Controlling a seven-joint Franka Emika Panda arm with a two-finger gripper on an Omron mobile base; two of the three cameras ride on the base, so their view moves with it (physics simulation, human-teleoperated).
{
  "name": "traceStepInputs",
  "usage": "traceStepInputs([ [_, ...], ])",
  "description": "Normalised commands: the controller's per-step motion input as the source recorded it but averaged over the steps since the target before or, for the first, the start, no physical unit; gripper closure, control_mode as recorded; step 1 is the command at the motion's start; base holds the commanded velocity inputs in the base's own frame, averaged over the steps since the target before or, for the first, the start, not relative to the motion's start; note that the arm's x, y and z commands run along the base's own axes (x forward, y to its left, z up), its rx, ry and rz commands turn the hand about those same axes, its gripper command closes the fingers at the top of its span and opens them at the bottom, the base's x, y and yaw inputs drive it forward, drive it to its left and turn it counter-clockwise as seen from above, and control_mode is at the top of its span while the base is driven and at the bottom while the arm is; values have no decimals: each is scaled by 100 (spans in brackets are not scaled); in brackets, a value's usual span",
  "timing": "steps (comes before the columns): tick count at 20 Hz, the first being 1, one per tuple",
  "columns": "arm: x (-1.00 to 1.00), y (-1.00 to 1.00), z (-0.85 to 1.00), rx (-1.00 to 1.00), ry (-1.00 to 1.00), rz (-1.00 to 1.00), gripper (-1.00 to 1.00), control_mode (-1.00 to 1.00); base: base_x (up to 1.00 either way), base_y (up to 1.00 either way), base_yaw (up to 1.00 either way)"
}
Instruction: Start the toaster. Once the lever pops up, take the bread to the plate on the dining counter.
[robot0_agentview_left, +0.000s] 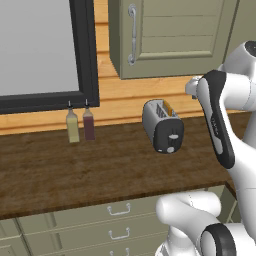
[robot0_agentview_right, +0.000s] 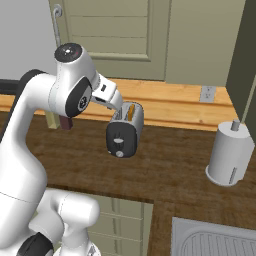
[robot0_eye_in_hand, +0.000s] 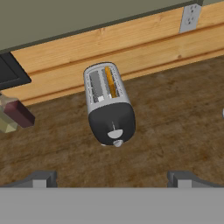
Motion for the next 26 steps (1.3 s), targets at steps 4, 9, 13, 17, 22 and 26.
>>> traceStepInputs([
  [4, 0, 0, 0, 0, 0, 0, -100, -100, 0, 0, 0],
  [9, 0, 0, 0, 0, 0, 0, -100, -100, 0, 0, 0],
  [13, 0, 0, 0, 0, 0, 0, -100, -100, 0, 0, 0],
  [17, 0, 0, 0, 0, 0, 0, -100, -100, 0, 0, 0],
  [22, 0, 0, 0, 0, 0, 0, -100, -100, 0, 0, 0],
  [26, 0, 0, 0, 0, 0, 0, -100, -100, 0, 0, 0],
])
